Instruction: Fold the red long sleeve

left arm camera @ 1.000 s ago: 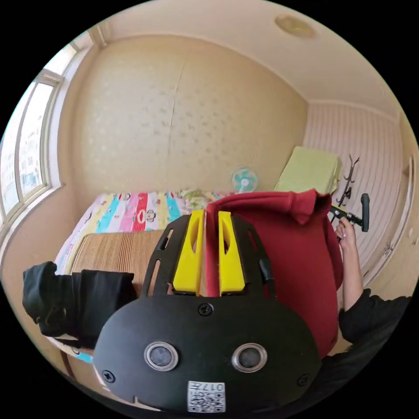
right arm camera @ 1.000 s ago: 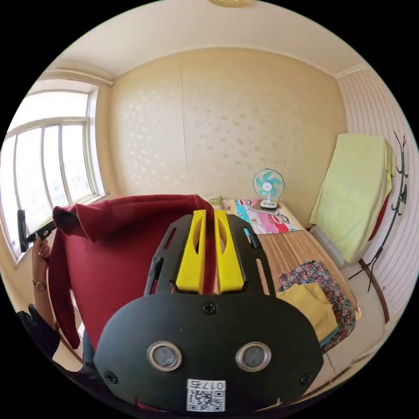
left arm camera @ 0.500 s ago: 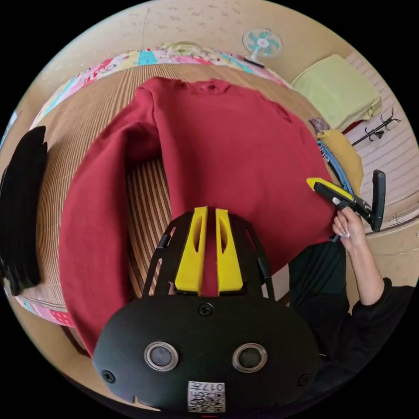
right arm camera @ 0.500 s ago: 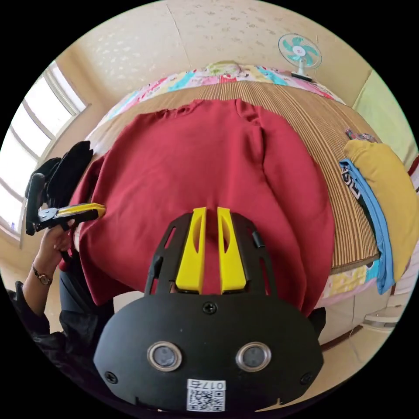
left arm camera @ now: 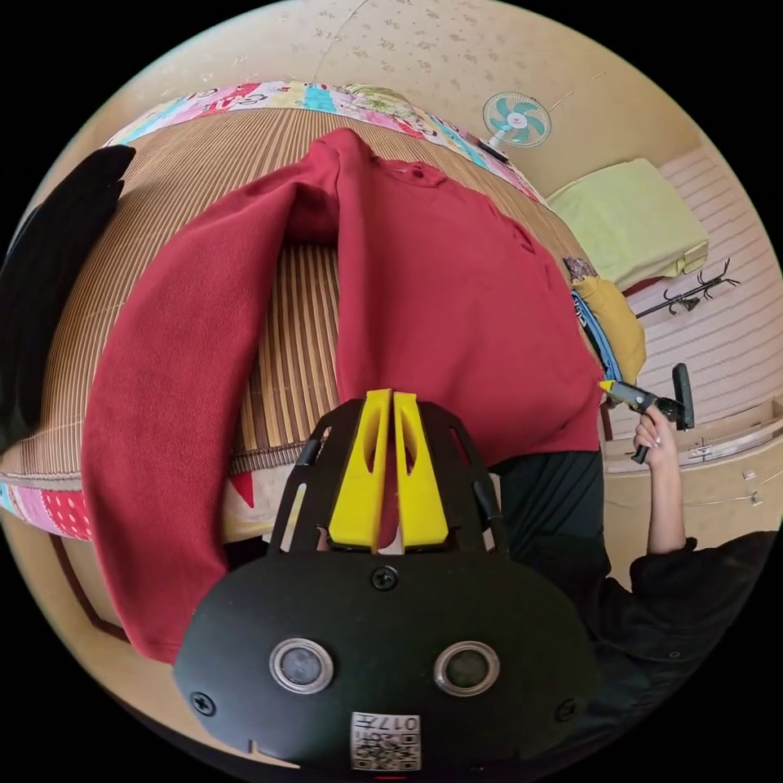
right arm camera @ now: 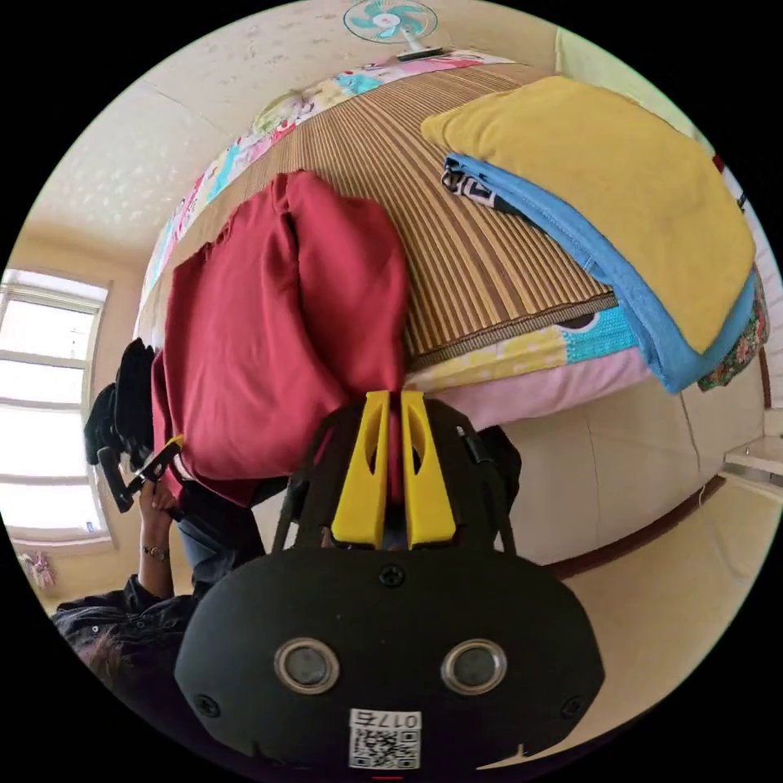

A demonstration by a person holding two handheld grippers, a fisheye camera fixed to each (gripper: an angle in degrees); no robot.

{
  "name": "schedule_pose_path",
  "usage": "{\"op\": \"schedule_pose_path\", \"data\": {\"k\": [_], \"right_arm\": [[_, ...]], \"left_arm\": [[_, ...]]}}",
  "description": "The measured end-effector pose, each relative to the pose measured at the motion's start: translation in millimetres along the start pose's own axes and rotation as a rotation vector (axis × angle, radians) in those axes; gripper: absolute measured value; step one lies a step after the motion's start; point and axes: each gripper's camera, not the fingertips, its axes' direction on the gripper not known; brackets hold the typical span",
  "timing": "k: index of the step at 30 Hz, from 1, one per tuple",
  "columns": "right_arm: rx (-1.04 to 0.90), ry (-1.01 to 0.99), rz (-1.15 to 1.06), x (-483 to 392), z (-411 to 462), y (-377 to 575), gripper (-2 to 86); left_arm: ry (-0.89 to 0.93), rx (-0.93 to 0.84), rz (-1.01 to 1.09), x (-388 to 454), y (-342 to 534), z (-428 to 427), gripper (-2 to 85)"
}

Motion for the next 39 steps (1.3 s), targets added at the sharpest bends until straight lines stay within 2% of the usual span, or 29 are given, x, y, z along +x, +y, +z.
{"op": "schedule_pose_path", "data": {"k": [1, 2, 3, 4, 5, 6, 7, 8, 11, 15, 18, 21, 23, 25, 26, 28, 31, 32, 34, 36, 38, 39], "right_arm": [[0.126, -0.156, 0.020, 9, -42, -5, 3.0], [0.192, -0.202, 0.047, 17, -63, -8, 2.9], [0.338, -0.251, 0.125, 41, -104, -12, 2.7], [0.483, -0.215, 0.212, 69, -139, -15, 2.6], [0.550, -0.155, 0.265, 84, -154, -15, 2.6], [0.619, 0.000, 0.416, 112, -175, -14, 3.1], [0.622, 0.087, 0.522, 132, -187, -12, 4.3], [0.614, 0.088, 0.520, 137, -191, -11, 5.2], [0.587, 0.099, 0.351, 128, -177, 2, 9.1], [0.364, 0.349, 0.182, 111, -95, 11, 12.0], [0.330, 0.458, 0.012, 88, -65, 13, 12.7], [0.341, 0.518, 0.116, 109, -57, -5, 12.3], [0.342, 0.342, 0.166, 140, -60, -20, 10.6], [0.300, -0.100, 0.190, 171, -68, -42, 3.5], [0.338, -0.222, 0.163, 169, -75, -45, 2.9], [0.529, -0.536, -0.034, 122, -109, -56, 1.5], [0.612, -0.745, -0.187, 31, -128, -81, 1.1], [0.637, -0.801, -0.186, 14, -126, -82, 1.1], [0.704, -1.077, -0.084, -42, -89, -79, 1.3], [0.645, -1.217, -0.019, -83, -35, -79, 1.8], [0.429, -1.139, -0.045, -127, 31, -85, 2.8], [0.204, -1.012, -0.095, -151, 77, -87, 3.9]], "left_arm": [[-0.002, -0.004, 0.003, -1, -2, 0, -0.8], [0.002, -0.007, -0.007, -4, -5, 0, -0.8], [0.014, -0.005, -0.030, -8, -7, -1, -0.8], [0.020, -0.003, -0.041, -10, -8, -1, -0.8], [0.027, 0.006, -0.057, -13, -9, -1, -0.9], [0.026, 0.015, -0.062, -15, -10, -2, -0.9], [0.022, 0.018, -0.061, -15, -11, -2, -0.9], [0.009, 0.021, -0.051, -16, -13, -3, -0.8], [-0.023, 0.033, -0.032, -16, -15, -6, -0.8], [-0.034, 0.060, -0.058, -24, -17, -11, -0.8], [-0.066, 0.038, -0.028, -26, -24, -15, -0.8], [-0.078, 0.012, -0.009, -31, -32, -20, -0.8], [-0.063, 0.015, -0.017, -38, -34, -23, -0.8], [-0.036, 0.031, -0.035, -48, -34, -27, -0.8], [-0.016, 0.045, -0.047, -54, -33, -29, -0.8], [0.011, 0.067, -0.063, -64, -32, -32, -0.8], [0.039, 0.096, -0.083, -78, -31, -37, -0.8], [0.044, 0.105, -0.091, -83, -32, -39, -0.8], [0.041, 0.109, -0.097, -88, -35, -44, -0.7], [0.027, 0.113, -0.087, -93, -37, -51, -0.4], [0.026, 0.107, -0.088, -98, -38, -59, 0.2], [0.049, 0.099, -0.118, -105, -37, -67, 1.2]]}}
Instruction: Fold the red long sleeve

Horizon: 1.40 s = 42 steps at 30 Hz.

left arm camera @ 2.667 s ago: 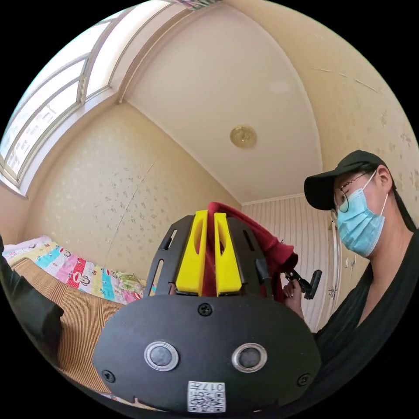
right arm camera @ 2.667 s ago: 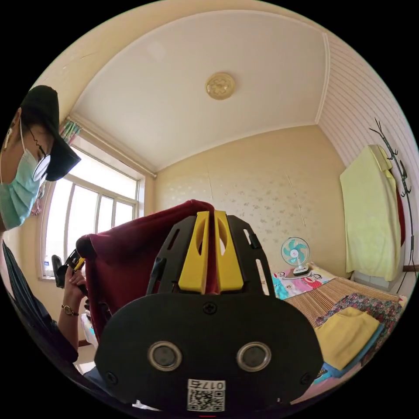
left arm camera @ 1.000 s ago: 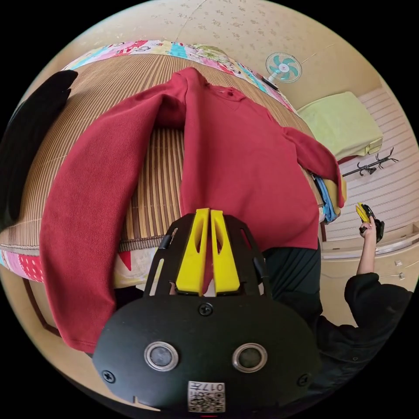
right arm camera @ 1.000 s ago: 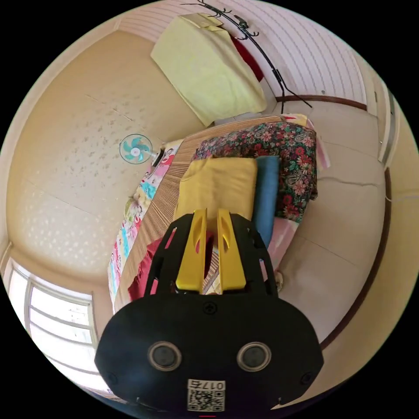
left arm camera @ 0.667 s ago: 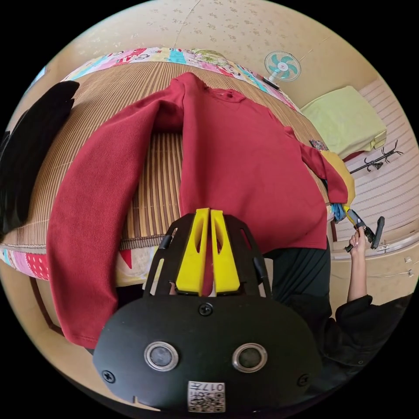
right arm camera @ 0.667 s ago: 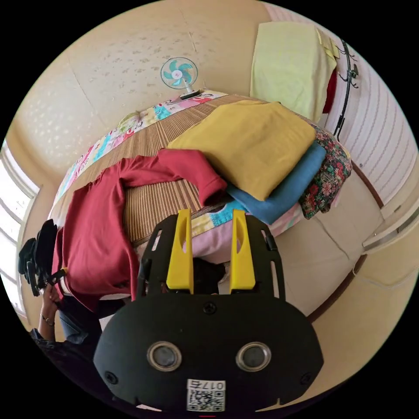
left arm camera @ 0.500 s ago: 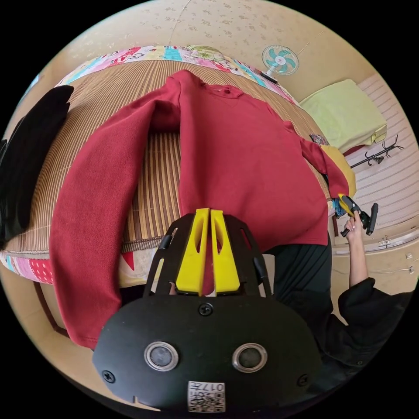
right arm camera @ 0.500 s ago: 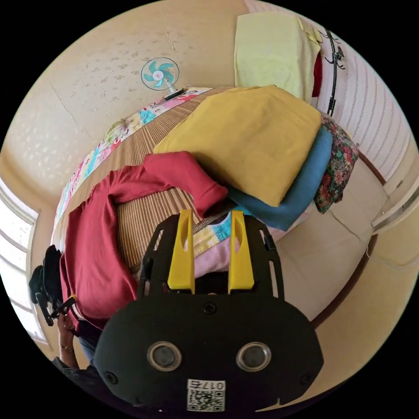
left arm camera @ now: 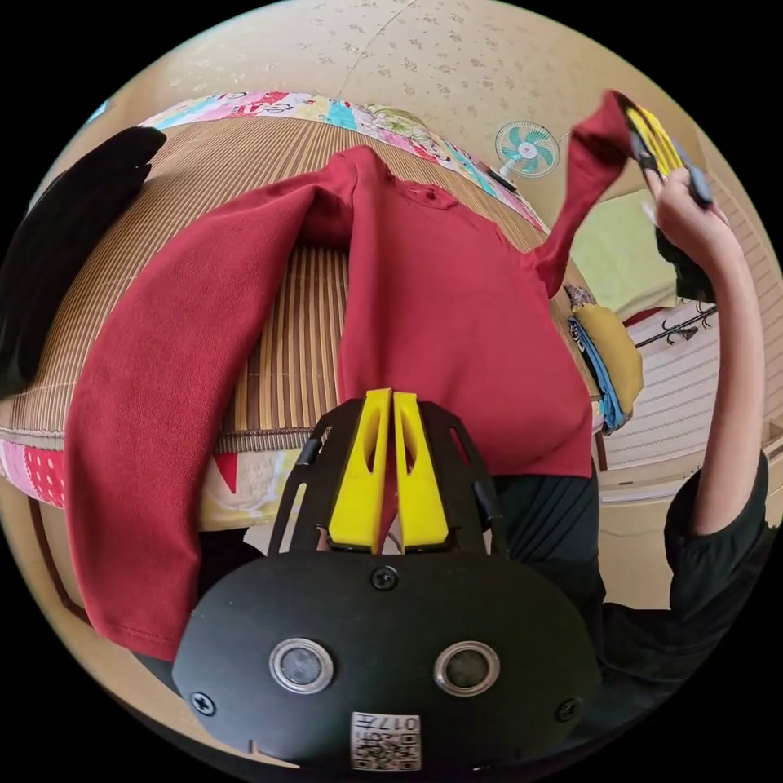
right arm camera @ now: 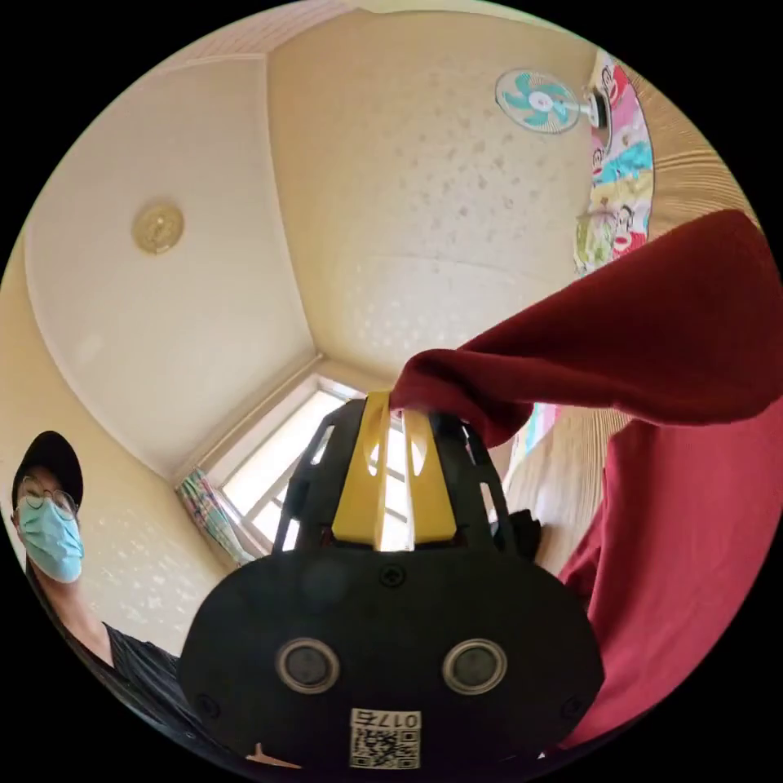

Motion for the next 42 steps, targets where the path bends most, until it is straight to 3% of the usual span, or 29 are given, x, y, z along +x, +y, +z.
{"op": "schedule_pose_path", "data": {"k": [1, 3, 8, 14, 16, 17, 20, 24, 26, 35, 39, 42], "right_arm": [[-0.229, 0.104, 0.083, 27, 35, 17, 6.2], [-0.418, 0.196, 0.110, 50, 51, 58, 7.9], [-0.560, 0.198, -0.082, 45, -7, 145, 5.9], [-0.563, 0.411, -0.226, 21, -123, 177, 4.7], [-0.514, 0.451, -0.209, 18, -161, 175, 3.8], [-0.494, 0.453, -0.199, 17, -170, 174, 3.6], [-0.385, 0.427, -0.131, 16, -206, 169, 2.7], [-0.347, 0.431, -0.131, 10, -221, 174, 2.4], [-0.383, 0.464, -0.124, 15, -217, 180, 2.3], [-0.469, 0.421, -0.044, 34, -178, 206, 2.8], [-0.540, 0.452, -0.070, 29, -155, 207, 3.9], [-0.559, 0.537, -0.210, 7, -133, 203, 6.1]], "left_arm": [[0.019, -0.001, -0.024, -4, 0, -5, 1.9], [0.131, 0.034, -0.121, -27, 11, -31, 6.4], [0.403, 0.131, -0.457, -105, 61, -85, 12.8], [0.639, 0.270, -0.936, -201, 93, -86, 15.9], [0.619, 0.318, -1.024, -217, 87, -88, 13.2], [0.574, 0.330, -1.065, -224, 82, -94, 7.8], [0.526, 0.537, -0.904, -221, 64, -151, 2.1], [0.136, 0.732, -0.629, -200, 50, -260, 2.6], [0.040, 0.752, -0.648, -210, 57, -273, 3.8], [0.398, 0.705, -1.072, -285, 145, -192, 15.6], [0.301, 0.797, -1.109, -307, 142, -189, 15.0], [0.313, 0.810, -1.115, -321, 135, -191, 8.2]]}}
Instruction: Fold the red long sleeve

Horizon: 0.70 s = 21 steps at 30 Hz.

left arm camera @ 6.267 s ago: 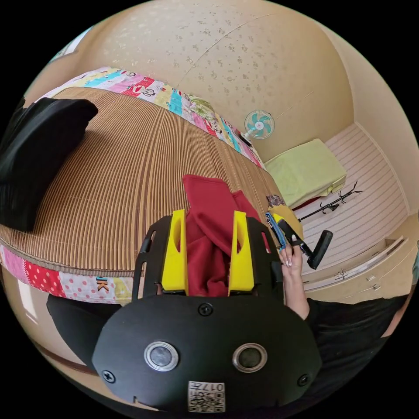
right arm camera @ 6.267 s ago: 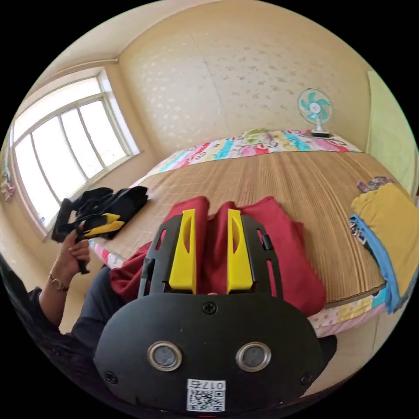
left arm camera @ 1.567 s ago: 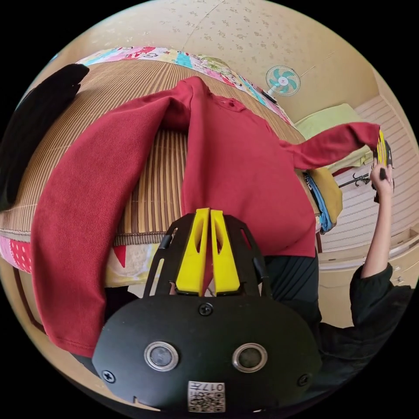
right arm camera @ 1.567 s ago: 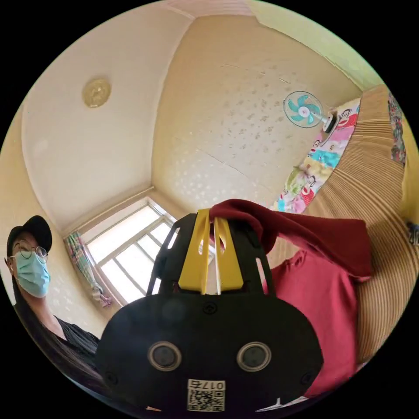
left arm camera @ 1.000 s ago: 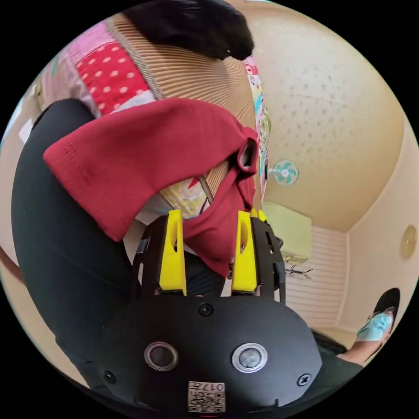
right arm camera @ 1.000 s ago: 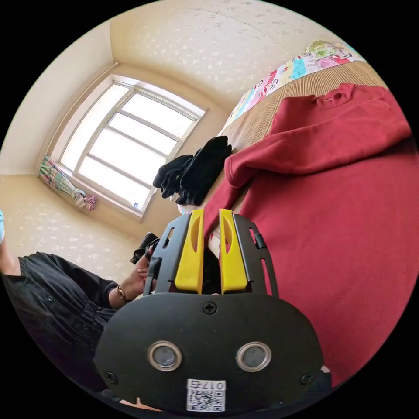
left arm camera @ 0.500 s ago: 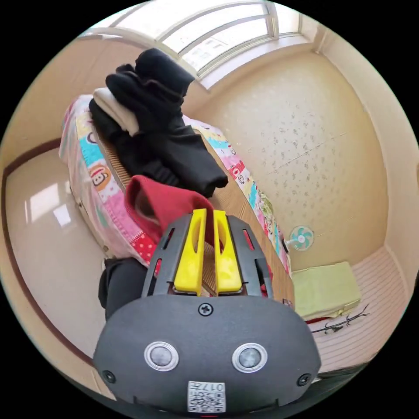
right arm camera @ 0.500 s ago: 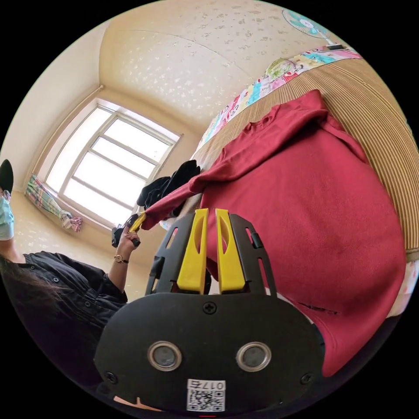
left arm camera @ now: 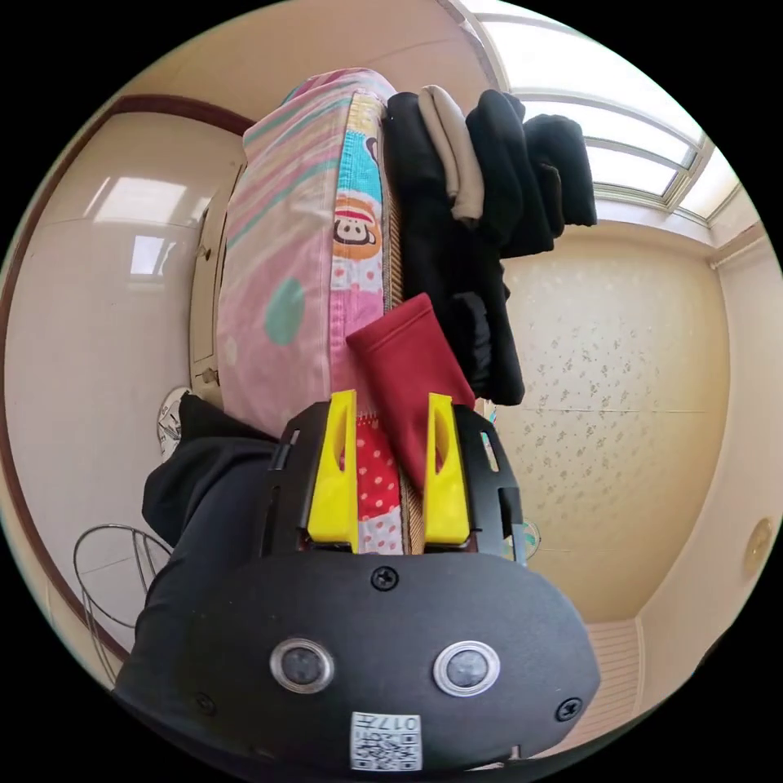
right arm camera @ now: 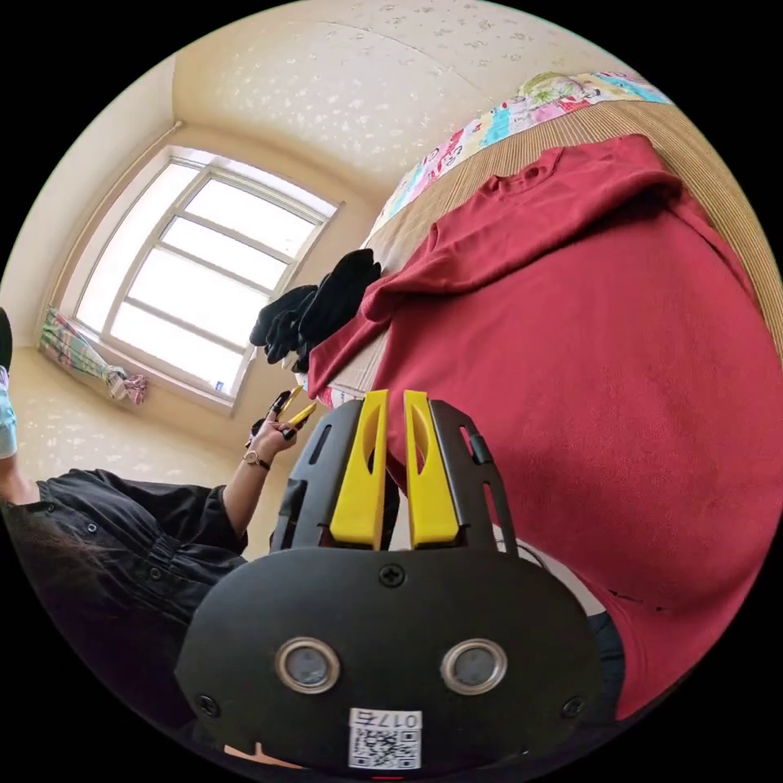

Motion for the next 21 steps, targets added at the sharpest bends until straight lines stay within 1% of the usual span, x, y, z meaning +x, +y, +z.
{"op": "schedule_pose_path", "data": {"k": [1, 2, 4, 5, 7, 9, 10, 11, 12, 13, 14, 16, 17, 18, 19, 20, 21], "right_arm": [[-0.030, 0.103, -0.079, -15, 7, -15, 7.7], [-0.052, 0.165, -0.119, -22, 12, -24, 8.6], [-0.137, 0.386, -0.310, -55, 43, -65, 11.7], [-0.155, 0.428, -0.370, -64, 53, -75, 12.3], [-0.203, 0.555, -0.575, -92, 99, -109, 12.8], [-0.247, 0.589, -0.626, -98, 138, -134, 12.1], [-0.309, 0.547, -0.605, -92, 167, -151, 11.1], [-0.344, 0.522, -0.571, -85, 181, -158, 10.0], [-0.421, 0.484, -0.489, -71, 202, -172, 8.0], [-0.403, 0.428, -0.420, -65, 200, -186, 6.6], [-0.352, 0.383, -0.384, -65, 190, -193, 5.9], [-0.039, 0.263, -0.188, -60, 118, -215, 4.6], [0.036, 0.251, -0.152, -59, 98, -218, 4.5], [0.182, 0.256, -0.114, -61, 56, -221, 4.1], [0.323, 0.308, -0.108, -66, 16, -222, 3.9], [0.394, 0.351, -0.108, -71, -4, -221, 3.8], [0.525, 0.444, -0.106, -81, -38, -218, 3.6]], "left_arm": [[-0.005, -0.005, -0.009, -1, -2, 1, 6.4], [0.005, -0.012, -0.014, -3, -6, 2, 4.0], [0.051, -0.023, -0.010, -5, -9, 1, 2.2], [0.069, -0.029, -0.008, -6, -8, -3, 1.6], [0.088, -0.030, 0.015, -4, -4, -12, 0.9], [0.104, -0.034, 0.049, 0, 4, -25, 0.5], [0.107, -0.036, 0.055, 1, 5, -28, 0.4], [0.114, -0.042, 0.062, 2, 8, -33, 0.4], [0.131, -0.051, 0.072, 2, 9, -38, 0.3], [0.140, -0.056, 0.081, 2, 9, -40, 0.3], [0.155, -0.069, 0.115, 4, 11, -43, 0.2], [0.158, -0.101, 0.190, 10, 15, -46, 0.1], [0.155, -0.117, 0.230, 11, 17, -49, 0.0], [0.159, -0.117, 0.247, 10, 20, -53, 0.0], [0.167, -0.114, 0.248, 8, 21, -55, -0.1], [0.190, -0.108, 0.241, 3, 24, -58, -0.1], [0.214, -0.107, 0.234, -1, 28, -60, -0.2]]}}
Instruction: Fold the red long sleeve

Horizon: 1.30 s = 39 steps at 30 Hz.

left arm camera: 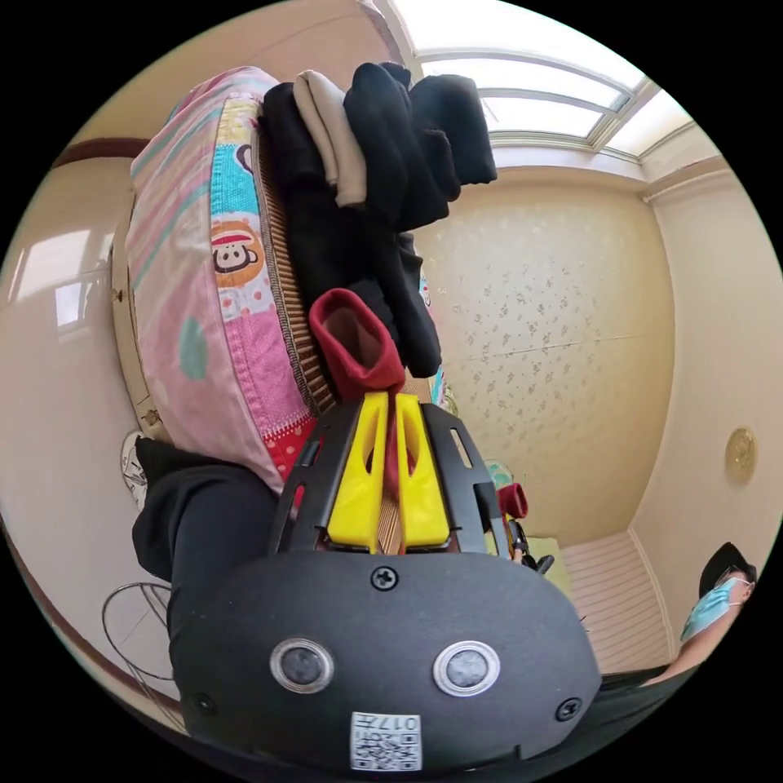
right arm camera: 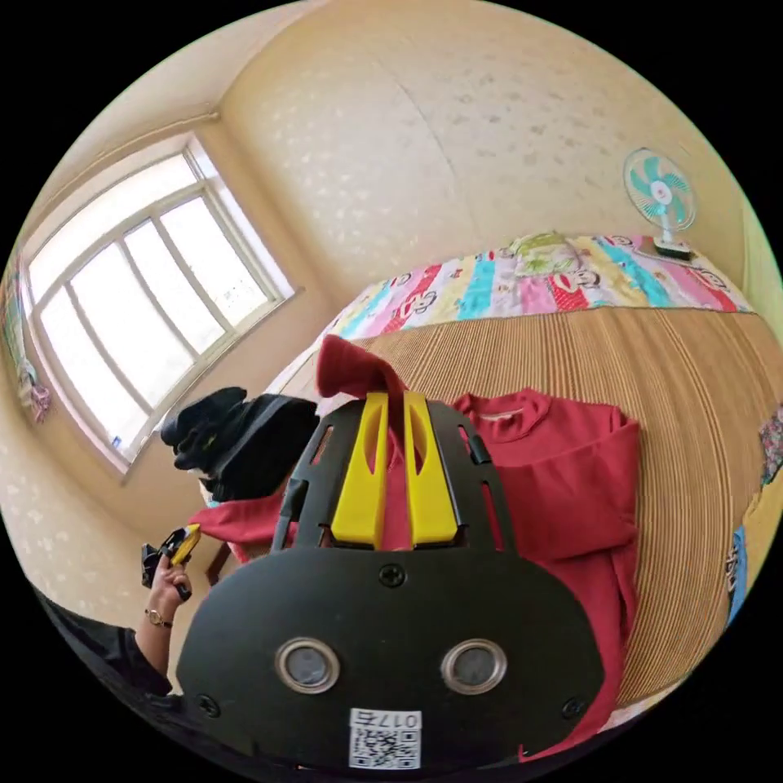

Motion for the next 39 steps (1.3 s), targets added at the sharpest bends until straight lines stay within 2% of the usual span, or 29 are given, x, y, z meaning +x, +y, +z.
{"op": "schedule_pose_path", "data": {"k": [1, 4, 6, 8, 11, 13, 14, 19, 23, 25, 27, 28, 30, 31, 33, 35, 37, 39], "right_arm": [[0.120, 0.090, 0.019, 3, -30, -11, 3.5], [0.382, 0.195, -0.021, -10, -71, -16, 3.3], [0.398, 0.231, -0.091, -26, -54, -14, 3.2], [0.280, 0.220, -0.152, -41, -8, -7, 3.1], [-0.158, 0.086, -0.234, -56, 121, 33, 3.0], [-0.582, -0.016, -0.247, -61, 216, 95, 3.0], [-0.643, -0.030, -0.242, -63, 227, 110, 3.0], [-0.532, -0.176, -0.176, -56, 152, 147, 6.7], [-0.495, -0.255, -0.085, -7, 75, 164, 8.1], [-0.482, -0.260, 0.001, 31, 28, 174, 8.3], [-0.463, -0.236, 0.037, 54, -4, 179, 8.2], [-0.444, -0.192, 0.059, 67, -23, 181, 8.2], [-0.402, -0.105, 0.105, 85, -47, 184, 8.2], [-0.386, -0.068, 0.145, 97, -59, 187, 8.2], [-0.375, -0.043, 0.207, 111, -71, 192, 8.2], [-0.362, -0.028, 0.258, 120, -79, 198, 8.4], [-0.375, -0.018, 0.263, 118, -81, 200, 8.7], [-0.418, 0.032, 0.219, 109, -73, 200, 8.8]], "left_arm": [[0.009, 0.000, -0.001, -1, 2, 0, -0.2], [0.017, 0.008, 0.011, -4, 12, -2, -0.2], [0.023, 0.022, 0.004, -4, 22, -2, -0.2], [0.034, 0.032, -0.005, -3, 30, 0, -0.1], [0.013, 0.049, -0.012, 0, 44, 3, -0.1], [0.022, 0.064, -0.023, 3, 53, 2, -0.1], [0.031, 0.073, -0.024, 7, 59, 0, 0.0], [-0.027, 0.094, 0.097, 54, 82, -5, -0.1], [-0.002, 0.163, 0.379, 152, 122, 43, 0.0], [0.060, 0.108, 0.569, 209, 153, 93, 0.2], [0.162, -0.064, 0.804, 276, 215, 178, 0.8], [0.193, -0.124, 0.845, 289, 233, 201, 1.0], [0.290, -0.423, 0.965, 324, 315, 293, 2.2], [0.292, -0.501, 0.977, 328, 335, 313, 2.7], [0.243, -0.704, 1.017, 323, 414, 370, 4.1], [0.198, -0.769, 1.050, 308, 453, 377, 5.2], [0.157, -0.788, 1.077, 285, 474, 365, 6.2], [-0.021, -0.763, 1.083, 244, 481, 339, 6.6]]}}
